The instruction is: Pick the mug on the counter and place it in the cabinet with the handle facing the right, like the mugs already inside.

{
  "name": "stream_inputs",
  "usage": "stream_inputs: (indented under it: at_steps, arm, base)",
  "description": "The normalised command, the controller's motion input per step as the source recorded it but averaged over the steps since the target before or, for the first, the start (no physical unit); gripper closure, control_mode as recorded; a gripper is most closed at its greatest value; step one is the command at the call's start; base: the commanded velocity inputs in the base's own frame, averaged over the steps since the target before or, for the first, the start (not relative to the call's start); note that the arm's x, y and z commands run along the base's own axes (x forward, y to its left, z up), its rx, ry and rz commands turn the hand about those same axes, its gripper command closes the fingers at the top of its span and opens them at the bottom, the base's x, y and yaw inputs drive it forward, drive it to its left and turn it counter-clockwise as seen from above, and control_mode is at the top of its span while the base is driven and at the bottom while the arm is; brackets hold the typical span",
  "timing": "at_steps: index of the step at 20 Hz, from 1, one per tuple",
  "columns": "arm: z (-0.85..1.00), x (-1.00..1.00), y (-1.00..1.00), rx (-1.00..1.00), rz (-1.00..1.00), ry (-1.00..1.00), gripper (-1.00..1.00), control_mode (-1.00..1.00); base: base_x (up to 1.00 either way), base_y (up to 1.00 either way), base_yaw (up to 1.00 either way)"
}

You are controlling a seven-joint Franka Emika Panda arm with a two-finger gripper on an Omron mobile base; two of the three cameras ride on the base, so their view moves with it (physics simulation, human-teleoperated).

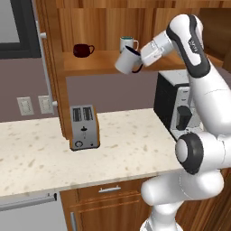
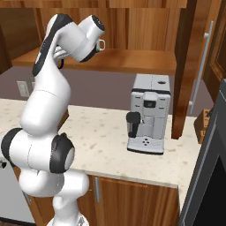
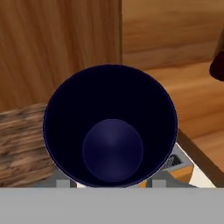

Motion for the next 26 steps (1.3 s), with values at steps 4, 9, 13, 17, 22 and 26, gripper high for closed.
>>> stream_inputs:
  at_steps: [4,9,13,17,22,26]
  arm:
    - [0.13,0.44,0.01,0.06,0.01,-0.01,1.00,-1.00]
    - [0.09,0.46,-0.02,0.00,0.03,0.00,1.00,-1.00]
    - [-0.03,0.60,-0.05,0.00,0.02,-0.01,1.00,-1.00]
    - [-0.07,0.62,-0.02,0.00,0.02,-0.04,1.00,-1.00]
    - [-0.03,0.56,-0.01,0.00,0.02,-0.02,1.00,-1.00]
    - [0.00,0.46,0.00,-0.03,0.00,0.03,1.00,-1.00]
  base:
    - [0.00,0.00,0.00]
    - [0.00,0.00,0.00]
    - [0.00,0.00,0.00]
    - [0.00,0.00,0.00]
    - [0.00,0.00,0.00]
    - [0.00,0.00,0.00]
